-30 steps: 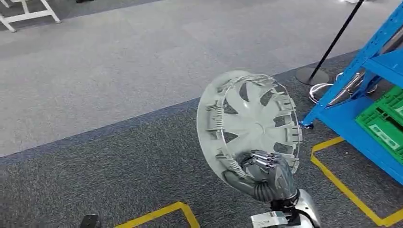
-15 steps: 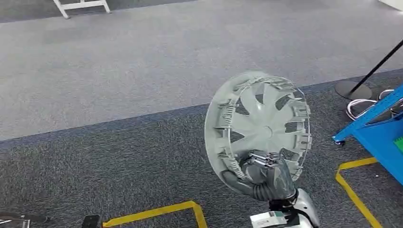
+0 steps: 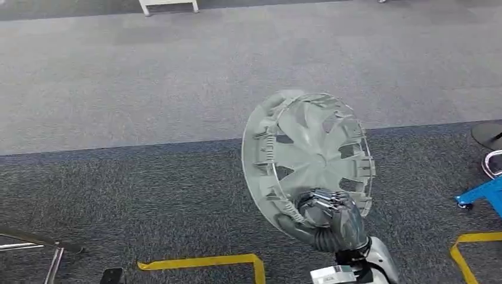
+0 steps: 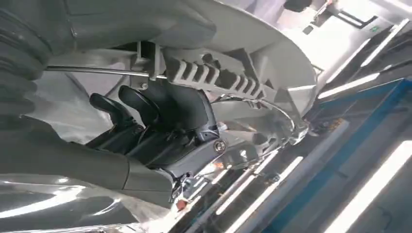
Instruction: Take the parts from the cabinet and place them on the table.
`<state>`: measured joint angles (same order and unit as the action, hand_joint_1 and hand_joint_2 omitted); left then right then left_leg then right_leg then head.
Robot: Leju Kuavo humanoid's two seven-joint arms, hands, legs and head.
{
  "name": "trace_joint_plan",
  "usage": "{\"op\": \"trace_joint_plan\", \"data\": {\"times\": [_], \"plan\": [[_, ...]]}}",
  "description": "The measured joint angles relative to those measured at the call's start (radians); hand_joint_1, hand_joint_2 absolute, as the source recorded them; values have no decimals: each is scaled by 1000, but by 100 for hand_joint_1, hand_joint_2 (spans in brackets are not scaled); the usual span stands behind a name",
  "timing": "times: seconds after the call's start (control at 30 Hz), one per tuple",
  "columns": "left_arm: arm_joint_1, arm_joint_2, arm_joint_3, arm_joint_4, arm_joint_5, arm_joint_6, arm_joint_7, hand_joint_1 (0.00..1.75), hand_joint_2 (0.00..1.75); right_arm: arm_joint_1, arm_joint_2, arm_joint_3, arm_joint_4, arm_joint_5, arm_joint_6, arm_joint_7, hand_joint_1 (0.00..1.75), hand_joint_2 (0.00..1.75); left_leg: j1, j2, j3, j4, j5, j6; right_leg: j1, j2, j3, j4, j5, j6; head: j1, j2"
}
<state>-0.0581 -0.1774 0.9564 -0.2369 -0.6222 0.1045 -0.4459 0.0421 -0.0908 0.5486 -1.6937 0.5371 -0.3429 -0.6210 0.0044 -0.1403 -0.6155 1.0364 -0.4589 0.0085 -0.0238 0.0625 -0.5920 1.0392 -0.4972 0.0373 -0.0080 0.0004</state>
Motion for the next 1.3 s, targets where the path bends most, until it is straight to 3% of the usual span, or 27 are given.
{"op": "trace_joint_plan", "data": {"times": [0.03, 0.07, 0.1, 0.13, 0.2, 0.23, 0.27, 0.33, 0.37, 0.4, 0.47, 0.53, 0.6, 0.63, 0.7, 0.73, 0.77, 0.83, 0.87, 0.9, 1.03, 1.07, 1.1, 1.13, 1.2, 1.23, 1.3], "plan": [[1, 0, 6, 0, 9, 3, 0, 0, 0, -14, 0, 2, 5, -2, 8, 0, 175, 175, 0, -2, -1, 6, -5, -3, -9, -15, 4, -10, 4, -8, 0, 0], [1, -4, 11, 0, 13, 3, -3, 0, 0, -29, 0, 3, 12, -2, 16, 1, 175, 175, -7, 53, -8, 25, -19, -8, -7, -26, 9, -12, 4, -12, -3, 0], [-1, -8, 15, 0, 16, 2, -5, 0, 0, -40, 0, 4, 18, -3, 20, 2, 175, 175, -7, 92, -30, 72, -48, -13, -6, -39, 12, -13, 2, -19, -12, 0], [-5, -10, 18, 0, 18, 0, -6, 0, 0, -50, 0, 4, 25, -2, 26, 4, 175, 175, -5, 113, -67, 148, -86, -17, -3, -55, 14, -13, 0, -22, -10, 0], [-5, -18, 19, 0, 16, 1, -5, 0, 0, -59, 0, 6, 33, -2, 32, 10, 175, 175, 0, 126, -134, 283, -136, -22, -1, -88, 18, -12, -6, -25, -10, 0], [-3, -21, 19, 0, 15, 2, -2, 0, 0, -60, 0, 9, 36, -1, 33, 11, 175, 175, 2, 129, -142, 297, -128, -23, -1, -102, 21, -12, -9, -24, -11, 0], [0, -23, 20, 0, 12, 2, 0, 0, 0, -60, 0, 10, 38, -1, 33, 12, 175, 175, 3, 131, -128, 266, -97, -24, -1, -115, 25, -12, -12, -23, -11, 0], [2, -24, 22, 0, 11, 2, 0, 0, 0, -62, 0, 10, 40, -1, 33, 13, 175, 175, 4, 147, -64, 134, -19, -20, -1, -135, 35, -12, -19, -19, -10, 0], [1, -24, 23, 0, 11, 2, 0, 0, 0, -66, 0, 11, 40, -1, 33, 13, 175, 175, -1, 196, -15, 31, 19, -13, 0, -147, 43, -13, -25, -14, -11, 0], [-2, -25, 24, 0, 10, 2, 0, 0, 0, -68, 0, 11, 42, -2, 33, 13, 175, 175, -19, 226, -6, 18, 2, -9, 8, -157, 44, -11, -30, -6, -11, 0], [-4, -27, 26, 0, 9, 2, 0, 0, 0, -70, 0, 11, 45, -1, 33, 15, 175, 175, -18, 213, -11, 11, 1, 2, 11, -173, 46, -13, -33, 2, -8, 0], [-1, -25, 28, 0, 10, 2, 0, 0, 0, -74, 0, 17, 45, 1, 34, 16, 175, 175, -17, 184, -6, 1, 2, 18, 9, -200, 61, -21, -40, 17, -10, 0], [-2, -24, 30, 0, 12, 0, -2, 0, 0, -79, 0, 18, 46, 0, 34, 17, 175, 175, -9, 161, 1, -5, 6, 25, 2, -107, 32, 32, -76, 22, -4, 0], [-6, -24, 31, 0, 13, 0, -2, 0, 0, -80, 0, 18, 48, 1, 35, 18, 175, 175, -9, 150, 0, -5, 6, 34, 3, -86, -4, 100, -107, 21, -1, 0], [-8, -24, 36, 0, 19, 0, -2, 0, 0, -80, 0, 20, 58, 1, 40, 18, 175, 175, -10, 120, 1, -5, 4, 38, 4, -69, -93, 248, -152, 21, 3, 0], [-8, -23, 38, 0, 21, 1, -2, 0, 0, -80, 0, 22, 63, 1, 42, 18, 175, 175, -11, 105, 2, -5, 4, 38, 4, -66, -116, 271, -142, 21, 4, 0], [-6, -23, 41, 0, 21, 3, -2, 0, 0, -82, 0, 24, 67, 0, 44, 18, 175, 175, -11, 90, 4, -4, 3, 38, 4, -65, -116, 247, -108, 19, 3, 0], [-6, -23, 45, 0, 21, 5, 3, 0, 0, -93, 0, 28, 76, -1, 53, 18, 175, 175, -11, 62, 8, -3, 1, 36, 4, -54, -69, 114, -13, 12, 3, 0], [-6, -24, 46, 0, 21, 8, 5, 0, 0, -99, 0, 30, 80, -3, 55, 18, 175, 175, -9, 50, 9, -1, -1, 32, 2, -19, -37, 32, 28, 8, 4, 0], [-6, -26, 47, 0, 21, 9, 10, 0, 0, -105, 0, 32, 86, -4, 56, 18, 175, 175, -14, 41, 3, 3, -3, 27, -2, 24, -22, 11, 13, 2, 2, 0], [4, -24, 50, 0, 7, 12, 24, 0, 0, -110, 0, 36, 92, -2, 55, 17, 175, 175, -3, -2, -6, -1, 4, 3, 1, -7, -2, -13, 10, -8, 1, 0], [5, -20, 50, 0, 2, 12, 26, 0, 0, -110, 0, 37, 92, -1, 53, 18, 175, 175, -4, 30, -6, 6, -4, -1, -4, -23, 6, -22, 13, -14, 3, 0], [3, -21, 50, 0, -3, 11, 27, 0, 0, -104, 0, 38, 90, 2, 49, 18, 175, 175, -9, 82, -16, 31, -22, -9, -4, -35, 13, -25, 11, -17, -10, 0], [0, -21, 49, 0, -6, 10, 27, 0, 0, -98, 0, 37, 87, 3, 46, 18, 175, 175, -7, 111, -42, 87, -55, -16, -2, -50, 16, -25, 7, -23, -11, 0], [-2, -19, 49, 0, -15, 7, 27, 0, 0, -84, -2, 37, 84, 7, 42, 19, 175, 175, 1, 128, -118, 246, -122, -26, 0, -82, 22, -25, 1, -28, -11, 0], [0, -19, 49, 0, -16, 6, 27, 0, 0, -80, -2, 37, 83, 8, 39, 19, 175, 175, 5, 129, -142, 296, -132, -30, 0, -95, 24, -25, -2, -28, -11, 0], [2, -18, 49, 0, -23, 5, 25, 0, 0, -69, -2, 38, 80, 10, 35, 19, 175, 175, 10, 132, -121, 250, -79, -35, -2, -117, 31, -24, -7, -25, -11, 0]]}}
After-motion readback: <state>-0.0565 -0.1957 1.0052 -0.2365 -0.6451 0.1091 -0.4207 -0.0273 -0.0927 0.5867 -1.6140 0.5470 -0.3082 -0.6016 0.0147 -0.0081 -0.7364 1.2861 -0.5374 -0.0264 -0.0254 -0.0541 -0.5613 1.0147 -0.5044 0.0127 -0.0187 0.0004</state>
